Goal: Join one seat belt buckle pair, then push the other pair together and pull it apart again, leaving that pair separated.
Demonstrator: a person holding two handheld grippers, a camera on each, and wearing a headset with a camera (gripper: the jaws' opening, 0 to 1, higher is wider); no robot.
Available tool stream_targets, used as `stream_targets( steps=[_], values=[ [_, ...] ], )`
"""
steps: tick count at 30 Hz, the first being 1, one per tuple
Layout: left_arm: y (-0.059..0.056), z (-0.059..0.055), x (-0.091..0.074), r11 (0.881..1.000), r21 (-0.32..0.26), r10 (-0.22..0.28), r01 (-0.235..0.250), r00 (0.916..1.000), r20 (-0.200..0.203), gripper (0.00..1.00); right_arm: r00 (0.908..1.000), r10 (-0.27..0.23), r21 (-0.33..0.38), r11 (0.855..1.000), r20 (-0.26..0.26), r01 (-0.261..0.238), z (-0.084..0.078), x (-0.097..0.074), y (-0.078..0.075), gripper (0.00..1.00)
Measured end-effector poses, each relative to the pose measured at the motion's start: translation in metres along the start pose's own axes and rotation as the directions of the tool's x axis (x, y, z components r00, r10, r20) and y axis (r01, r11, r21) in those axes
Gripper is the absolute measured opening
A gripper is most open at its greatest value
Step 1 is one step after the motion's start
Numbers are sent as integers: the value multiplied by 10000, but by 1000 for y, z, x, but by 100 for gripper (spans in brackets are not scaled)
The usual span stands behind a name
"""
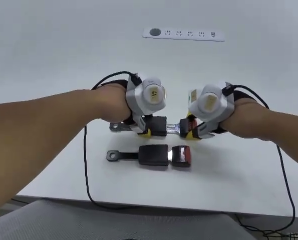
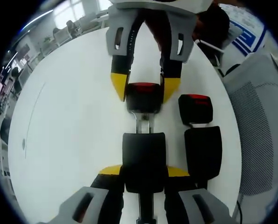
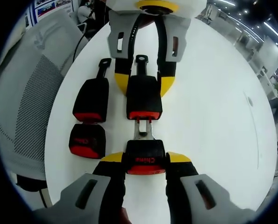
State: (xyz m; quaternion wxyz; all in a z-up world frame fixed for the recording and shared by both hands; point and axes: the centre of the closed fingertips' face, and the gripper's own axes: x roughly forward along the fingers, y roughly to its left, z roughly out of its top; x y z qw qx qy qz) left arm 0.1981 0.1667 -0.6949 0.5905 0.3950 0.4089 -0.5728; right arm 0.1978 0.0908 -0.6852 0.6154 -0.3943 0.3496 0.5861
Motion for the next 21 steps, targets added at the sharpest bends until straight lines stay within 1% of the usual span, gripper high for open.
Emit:
stream_targets(
  steps=[2, 3, 4, 7, 9, 11, 13, 15, 17, 21],
  values=[
    [0, 0, 0, 10000, -3, -1, 1, 10000, -3, 33, 10000, -93, -229, 9997, -25, 93, 4, 7, -1, 32],
    [0, 0, 0, 10000, 6, 8, -8, 10000, -27, 33, 9997, -99, -157, 9998, -213, 96, 1, 9, -3, 32],
    [0, 0, 1, 10000, -2, 8, -8, 10000, -11, 33, 9999, -71, -183, 9998, -148, 69, 2, 5, -2, 32],
    [1, -1, 1, 10000, 15, -2, 2, 10000, 38, 33, 10000, -3, -36, 10000, 1, 3, 3, 3, -1, 32],
    [1, 0, 1, 10000, 75, -18, 18, 10000, 55, 33, 10000, -14, -55, 10000, -53, 13, 0, 8, -3, 32],
    [1, 0, 1, 9999, 146, -36, 35, 10000, 80, 33, 10000, 3, -63, 10000, -79, -3, 5, 2, 0, 32],
    [1, 0, 1, 9999, 139, -50, 48, 9999, 143, 33, 10000, 38, -40, 10000, -58, -38, 3, 6, -2, 31],
    [0, 1, 0, 9998, 174, -62, 59, 9998, 173, 33, 10000, 76, 20, 10000, -32, -76, 4, 6, -2, 31],
    [0, 1, 0, 9998, 200, -61, 58, 9999, 123, 33, 10000, 89, 0, 10000, -12, -89, 6, 6, -1, 31],
    [1, 1, 1, 9996, 257, -65, 64, 10000, 45, 32, 9999, 145, 45, 9999, -35, -145, 7, 9, -3, 31]
  ],
)
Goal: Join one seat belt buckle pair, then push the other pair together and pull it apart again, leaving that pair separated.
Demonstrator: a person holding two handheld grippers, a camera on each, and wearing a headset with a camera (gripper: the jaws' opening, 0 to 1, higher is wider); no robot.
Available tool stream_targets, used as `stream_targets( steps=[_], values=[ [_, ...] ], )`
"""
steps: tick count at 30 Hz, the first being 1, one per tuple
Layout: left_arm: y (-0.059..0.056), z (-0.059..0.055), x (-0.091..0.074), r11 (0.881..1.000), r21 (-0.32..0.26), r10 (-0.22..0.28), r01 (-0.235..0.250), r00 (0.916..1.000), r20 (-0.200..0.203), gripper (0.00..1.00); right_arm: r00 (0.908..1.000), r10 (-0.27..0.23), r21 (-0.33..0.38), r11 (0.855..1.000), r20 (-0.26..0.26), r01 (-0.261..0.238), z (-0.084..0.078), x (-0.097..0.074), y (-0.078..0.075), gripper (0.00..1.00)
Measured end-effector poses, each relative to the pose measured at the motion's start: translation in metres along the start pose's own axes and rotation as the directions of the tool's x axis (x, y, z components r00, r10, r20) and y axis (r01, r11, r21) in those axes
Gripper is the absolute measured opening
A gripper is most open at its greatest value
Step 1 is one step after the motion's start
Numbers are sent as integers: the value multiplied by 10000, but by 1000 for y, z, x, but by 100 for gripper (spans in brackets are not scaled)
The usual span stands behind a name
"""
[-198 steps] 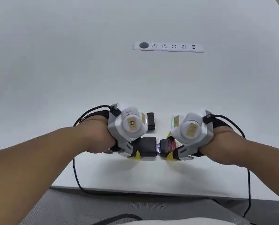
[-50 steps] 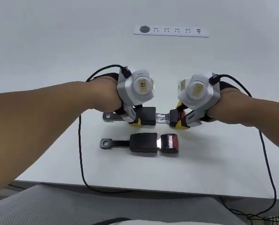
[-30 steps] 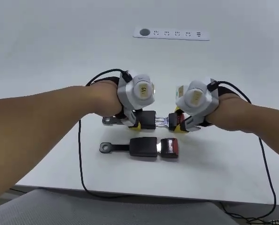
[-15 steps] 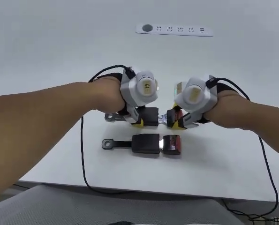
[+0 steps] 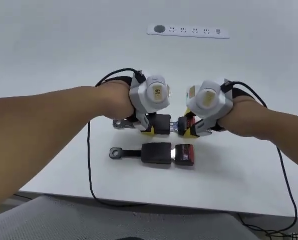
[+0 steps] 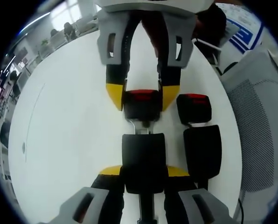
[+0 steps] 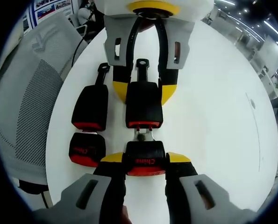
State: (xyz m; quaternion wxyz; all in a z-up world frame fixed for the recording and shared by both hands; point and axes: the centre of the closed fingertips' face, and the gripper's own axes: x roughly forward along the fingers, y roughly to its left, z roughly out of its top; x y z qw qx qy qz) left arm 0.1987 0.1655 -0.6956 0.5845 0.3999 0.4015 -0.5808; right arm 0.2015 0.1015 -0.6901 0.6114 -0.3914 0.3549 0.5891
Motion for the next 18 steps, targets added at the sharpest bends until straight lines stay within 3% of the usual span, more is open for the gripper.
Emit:
stream_targets(
  steps=[5, 7, 18],
  values=[
    [-1, -1, 0, 10000, 92, -14, 14, 10000, 17, 32, 9995, 51, 221, 9997, 303, -57, 10, -1, 4, 31],
    [0, 0, 0, 10000, 79, -13, 12, 10000, 20, 32, 9999, -11, 66, 10000, 160, 10, 14, 2, 3, 31],
    [0, 0, 0, 10000, 84, 7, -6, 10000, -71, 32, 9999, -37, 180, 9998, 131, 35, 13, 0, 4, 30]
  ],
)
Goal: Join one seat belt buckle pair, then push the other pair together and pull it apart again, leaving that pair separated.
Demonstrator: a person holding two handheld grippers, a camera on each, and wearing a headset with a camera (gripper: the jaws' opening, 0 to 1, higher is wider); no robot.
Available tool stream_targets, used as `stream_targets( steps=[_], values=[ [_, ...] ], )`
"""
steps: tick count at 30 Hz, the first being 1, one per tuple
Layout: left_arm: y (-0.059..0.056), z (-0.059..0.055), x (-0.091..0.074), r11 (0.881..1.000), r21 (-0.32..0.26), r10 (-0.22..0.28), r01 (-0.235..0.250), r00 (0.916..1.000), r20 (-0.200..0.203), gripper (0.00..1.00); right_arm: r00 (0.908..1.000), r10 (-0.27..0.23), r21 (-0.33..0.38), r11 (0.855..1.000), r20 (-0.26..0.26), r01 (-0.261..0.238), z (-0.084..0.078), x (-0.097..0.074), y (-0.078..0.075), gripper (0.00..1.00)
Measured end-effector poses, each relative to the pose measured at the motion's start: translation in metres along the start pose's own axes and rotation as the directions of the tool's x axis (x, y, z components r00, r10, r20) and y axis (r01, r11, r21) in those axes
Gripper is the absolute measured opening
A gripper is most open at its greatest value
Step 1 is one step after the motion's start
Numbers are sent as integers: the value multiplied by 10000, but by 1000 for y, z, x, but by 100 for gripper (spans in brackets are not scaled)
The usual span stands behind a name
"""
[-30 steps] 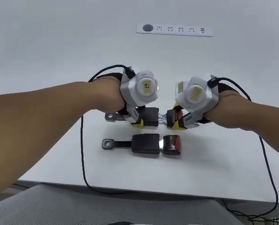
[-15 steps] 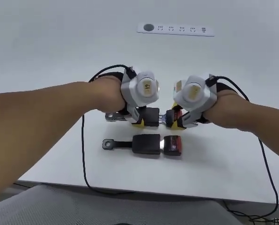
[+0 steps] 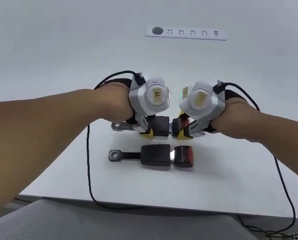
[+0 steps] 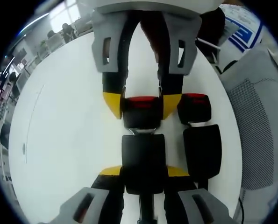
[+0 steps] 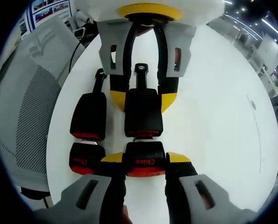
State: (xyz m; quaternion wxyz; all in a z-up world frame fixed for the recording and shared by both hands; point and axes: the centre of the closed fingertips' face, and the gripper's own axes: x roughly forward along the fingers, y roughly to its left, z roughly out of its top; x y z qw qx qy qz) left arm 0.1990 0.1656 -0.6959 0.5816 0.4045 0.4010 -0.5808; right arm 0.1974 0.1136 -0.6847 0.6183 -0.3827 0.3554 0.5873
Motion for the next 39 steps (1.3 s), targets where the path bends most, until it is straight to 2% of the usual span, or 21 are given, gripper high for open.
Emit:
stream_targets(
  steps=[6, 13, 20, 28, 30, 32, 36, 39],
  values=[
    [0, 0, 0, 10000, -83, 52, -53, 10000, -11, 32, 10000, -23, 10, 10000, -67, 23, -3, 5, -3, 31],
    [-1, 0, 0, 9998, -176, 90, -90, 10000, 3, 32, 9999, -83, 27, 10000, -128, 83, -3, 4, -1, 32],
    [1, 0, -1, 9996, -283, 80, -77, 9999, 109, 32, 9999, -148, 64, 9999, -7, 148, -4, 5, -3, 32],
    [1, -1, 0, 9994, -327, 78, -70, 9997, 219, 32, 9998, -152, 133, 9998, -144, 153, -14, -4, -1, 32],
    [0, 0, 0, 9995, -311, 72, -65, 9997, 217, 32, 9998, -167, 135, 9998, -84, 168, -15, -6, 0, 32],
    [0, -1, 0, 9995, -324, 75, -68, 9997, 214, 32, 9998, -218, 111, 9997, -7, 218, -18, 1, -3, 33],
    [0, -1, -1, 9994, -351, 75, -65, 9995, 303, 32, 9997, -203, 137, 9997, 122, 202, -21, -1, -6, 33],
    [1, 0, 0, 9991, -409, 94, -80, 9994, 331, 32, 9996, -276, 181, 9995, 40, 275, -21, -7, -1, 33]
  ],
)
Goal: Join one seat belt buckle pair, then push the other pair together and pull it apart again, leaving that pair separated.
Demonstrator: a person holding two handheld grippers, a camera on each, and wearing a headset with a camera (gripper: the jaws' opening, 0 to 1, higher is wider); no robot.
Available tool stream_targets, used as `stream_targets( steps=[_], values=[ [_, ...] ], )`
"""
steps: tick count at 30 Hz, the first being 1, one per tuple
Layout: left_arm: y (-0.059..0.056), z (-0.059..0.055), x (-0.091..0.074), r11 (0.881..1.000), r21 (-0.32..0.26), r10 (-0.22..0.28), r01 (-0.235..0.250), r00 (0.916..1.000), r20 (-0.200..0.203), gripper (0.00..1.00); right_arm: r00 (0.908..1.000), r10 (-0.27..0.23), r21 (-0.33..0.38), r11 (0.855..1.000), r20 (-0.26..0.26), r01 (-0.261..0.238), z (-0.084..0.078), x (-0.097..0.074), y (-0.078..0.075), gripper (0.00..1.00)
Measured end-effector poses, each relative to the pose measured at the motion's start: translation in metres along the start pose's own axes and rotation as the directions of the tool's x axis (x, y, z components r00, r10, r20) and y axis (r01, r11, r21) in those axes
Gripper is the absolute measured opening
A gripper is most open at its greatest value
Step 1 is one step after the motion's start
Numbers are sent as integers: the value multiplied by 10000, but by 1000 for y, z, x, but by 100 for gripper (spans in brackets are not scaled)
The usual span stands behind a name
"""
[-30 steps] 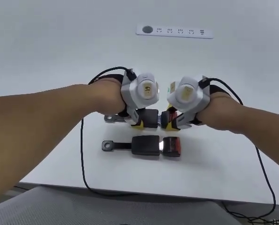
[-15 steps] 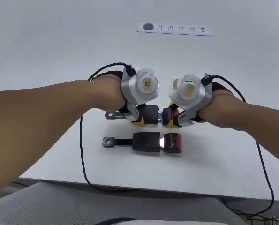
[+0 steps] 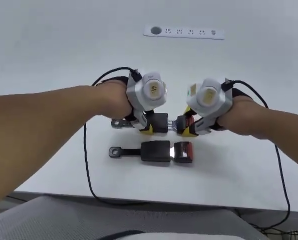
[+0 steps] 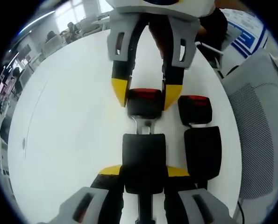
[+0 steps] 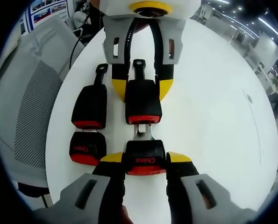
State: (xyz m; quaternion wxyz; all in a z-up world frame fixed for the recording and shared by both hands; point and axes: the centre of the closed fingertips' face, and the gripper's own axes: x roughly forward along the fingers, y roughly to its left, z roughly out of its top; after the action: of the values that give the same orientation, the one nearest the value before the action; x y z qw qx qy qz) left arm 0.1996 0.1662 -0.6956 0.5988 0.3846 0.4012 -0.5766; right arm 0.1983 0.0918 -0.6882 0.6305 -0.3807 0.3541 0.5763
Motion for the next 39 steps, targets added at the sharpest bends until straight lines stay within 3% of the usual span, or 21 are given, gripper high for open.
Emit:
stream_targets(
  steps=[8, 19, 27, 34, 39],
  values=[
    [-3, 1, -1, 10000, -1, 11, -11, 10000, -71, 33, 9998, -119, 281, 9995, -164, 124, -25, -13, 3, 33],
    [-2, 1, -1, 10000, -17, 13, -14, 9999, -127, 33, 9971, -253, 628, 9976, -718, 298, -75, -38, -2, 33],
    [-2, 1, -1, 10000, -24, 30, -30, 9999, -149, 33, 9951, -251, 825, 9960, -959, 330, -103, -43, -5, 34],
    [-2, 0, -1, 9998, -168, 138, -142, 9996, -248, 33, 9951, -379, 818, 9956, -910, 454, -102, -54, 1, 34],
    [-2, 0, -2, 9994, -279, 192, -200, 9994, -286, 33, 9951, -483, 1013, 9932, -861, 569, -109, -48, -5, 34]
  ],
)
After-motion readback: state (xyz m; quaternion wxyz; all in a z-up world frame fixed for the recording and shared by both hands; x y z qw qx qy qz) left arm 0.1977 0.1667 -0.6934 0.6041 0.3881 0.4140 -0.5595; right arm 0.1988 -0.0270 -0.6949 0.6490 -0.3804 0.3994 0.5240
